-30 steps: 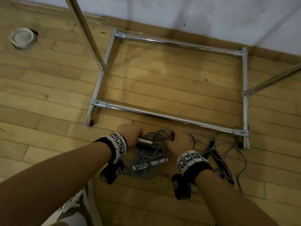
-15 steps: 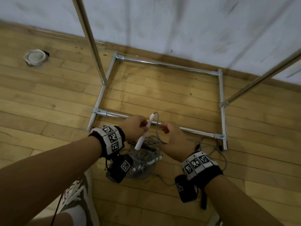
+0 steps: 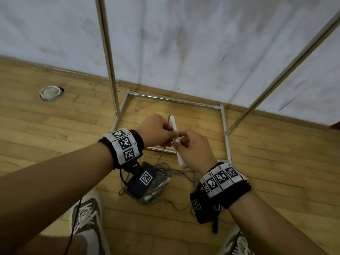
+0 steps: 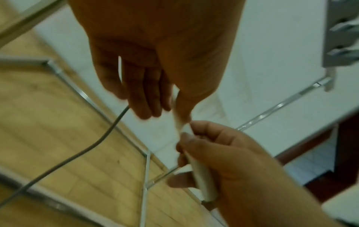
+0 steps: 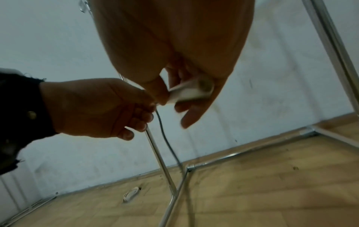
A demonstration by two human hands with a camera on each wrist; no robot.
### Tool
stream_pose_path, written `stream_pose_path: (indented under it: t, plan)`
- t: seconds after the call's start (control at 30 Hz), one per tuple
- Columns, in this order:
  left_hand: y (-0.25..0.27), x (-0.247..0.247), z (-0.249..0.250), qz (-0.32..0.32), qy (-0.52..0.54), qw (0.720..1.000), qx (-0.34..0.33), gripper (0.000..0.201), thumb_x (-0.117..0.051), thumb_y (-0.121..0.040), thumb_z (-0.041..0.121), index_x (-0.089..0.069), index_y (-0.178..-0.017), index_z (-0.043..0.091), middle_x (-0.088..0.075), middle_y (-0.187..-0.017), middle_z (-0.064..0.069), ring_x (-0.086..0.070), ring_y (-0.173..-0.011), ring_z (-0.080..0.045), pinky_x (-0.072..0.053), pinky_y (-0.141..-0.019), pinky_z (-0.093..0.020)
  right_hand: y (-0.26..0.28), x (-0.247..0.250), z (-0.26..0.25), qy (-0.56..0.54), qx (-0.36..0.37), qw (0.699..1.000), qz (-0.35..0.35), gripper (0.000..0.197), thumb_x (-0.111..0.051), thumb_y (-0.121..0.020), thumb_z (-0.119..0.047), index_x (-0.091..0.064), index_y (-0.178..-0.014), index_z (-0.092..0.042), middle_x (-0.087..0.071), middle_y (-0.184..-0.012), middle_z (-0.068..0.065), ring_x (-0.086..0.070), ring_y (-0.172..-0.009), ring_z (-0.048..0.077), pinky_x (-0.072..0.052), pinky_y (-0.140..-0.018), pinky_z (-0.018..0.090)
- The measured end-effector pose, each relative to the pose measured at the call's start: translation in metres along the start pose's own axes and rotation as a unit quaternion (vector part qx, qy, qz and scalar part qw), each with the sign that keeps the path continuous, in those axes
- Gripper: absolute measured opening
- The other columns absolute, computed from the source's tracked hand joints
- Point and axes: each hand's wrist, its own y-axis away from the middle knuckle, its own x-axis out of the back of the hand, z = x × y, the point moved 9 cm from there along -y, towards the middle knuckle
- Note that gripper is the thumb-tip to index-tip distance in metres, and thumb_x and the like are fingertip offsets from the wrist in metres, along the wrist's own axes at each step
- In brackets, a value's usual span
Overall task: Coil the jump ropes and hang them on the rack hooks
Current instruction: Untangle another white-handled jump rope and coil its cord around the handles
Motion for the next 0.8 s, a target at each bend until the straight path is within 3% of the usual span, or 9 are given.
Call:
stream_pose_path:
  t: [0.1,0.13,0.2,0.27,0.33,0.4,0.47,0.67,0.8]
  plan:
    - [0.008,0.028,0.018,0.085,-0.105,0.990,-0.024,0.040,-0.071,-0.083,0.051,-0.061,-0.073,0.014,-0.063,-0.063,0.001,-0.055,-0.055,-0.016,-0.045,-0.053,-0.031,0.005,0.023,-0.019,0.046,0.019,0.998,0.027,0.012,-0.055,-0.093,-0.024,-0.056,-0.106,-0.026,-0.058,-0.091,-0.011,-0.055,-0.076,0.003,-0.041,-0.059,0.021]
    - [0.012,0.038,0.021,0.121,-0.111,0.986,-0.024,0.042,-0.069,-0.082,0.055,-0.055,-0.080,0.016,-0.058,-0.071,0.002,-0.051,-0.060,-0.016,-0.041,-0.055,-0.031,0.007,0.032,-0.025,0.063,0.025,0.997,0.036,0.013,-0.053,-0.095,-0.024,-0.055,-0.108,-0.024,-0.056,-0.093,-0.009,-0.052,-0.076,0.004,-0.040,-0.060,0.026]
    - [0.017,0.050,0.026,0.152,-0.068,0.985,-0.037,0.041,-0.067,-0.085,0.053,-0.050,-0.098,0.019,-0.055,-0.092,0.002,-0.054,-0.077,-0.016,-0.046,-0.066,-0.035,0.010,0.052,-0.040,0.084,0.040,0.994,0.056,0.014,-0.051,-0.096,-0.027,-0.053,-0.109,-0.024,-0.054,-0.092,-0.010,-0.050,-0.075,0.005,-0.040,-0.061,0.031]
    - [0.019,0.043,0.035,0.092,-0.003,0.993,-0.068,0.028,-0.062,-0.092,0.042,-0.051,-0.109,0.023,-0.060,-0.110,0.005,-0.060,-0.100,-0.017,-0.053,-0.086,-0.043,0.014,0.071,-0.057,0.092,0.053,0.992,0.067,0.014,-0.051,-0.096,-0.033,-0.053,-0.108,-0.026,-0.057,-0.092,-0.011,-0.054,-0.077,0.010,-0.043,-0.065,0.033]
    - [0.023,0.033,0.050,0.022,0.047,0.994,-0.101,0.008,-0.054,-0.100,0.031,-0.052,-0.104,0.024,-0.071,-0.102,0.003,-0.067,-0.101,-0.021,-0.052,-0.095,-0.051,0.018,0.091,-0.074,0.095,0.072,0.990,0.078,0.016,-0.051,-0.097,-0.035,-0.054,-0.109,-0.024,-0.062,-0.096,-0.007,-0.057,-0.081,0.015,-0.045,-0.067,0.033]
    - [0.028,0.032,0.063,-0.004,0.060,0.991,-0.117,0.015,-0.045,-0.104,0.027,-0.054,-0.096,0.019,-0.073,-0.085,0.002,-0.070,-0.093,-0.026,-0.051,-0.095,-0.055,0.021,0.113,-0.092,0.086,0.096,0.987,0.100,0.015,-0.051,-0.098,-0.032,-0.054,-0.108,-0.021,-0.062,-0.095,-0.005,-0.057,-0.078,0.011,-0.042,-0.064,0.029]
    - [0.030,0.033,0.072,-0.012,0.039,0.991,-0.125,0.023,-0.041,-0.105,0.027,-0.057,-0.091,0.020,-0.070,-0.079,0.004,-0.068,-0.090,-0.027,-0.051,-0.094,-0.055,0.021,0.140,-0.104,0.080,0.103,0.982,0.140,0.010,-0.050,-0.099,-0.031,-0.051,-0.106,-0.023,-0.057,-0.090,-0.010,-0.053,-0.076,0.002,-0.038,-0.061,0.024]
    - [0.035,0.030,0.070,-0.056,-0.056,0.992,-0.101,0.030,-0.039,-0.106,0.022,-0.060,-0.085,0.015,-0.074,-0.082,-0.003,-0.069,-0.089,-0.025,-0.051,-0.094,-0.051,0.019,0.214,-0.115,0.030,0.074,0.966,0.245,0.015,-0.045,-0.101,-0.034,-0.050,-0.110,-0.023,-0.051,-0.086,-0.018,-0.050,-0.072,-0.003,-0.032,-0.055,0.011]
    - [0.036,0.037,0.064,-0.084,-0.124,0.985,-0.081,0.029,-0.040,-0.106,0.022,-0.062,-0.087,0.017,-0.074,-0.092,0.003,-0.066,-0.099,-0.020,-0.049,-0.095,-0.040,0.025,0.250,-0.110,-0.014,0.064,0.950,0.304,0.018,-0.047,-0.101,-0.033,-0.052,-0.112,-0.020,-0.052,-0.087,-0.018,-0.052,-0.070,-0.004,-0.036,-0.053,0.006]
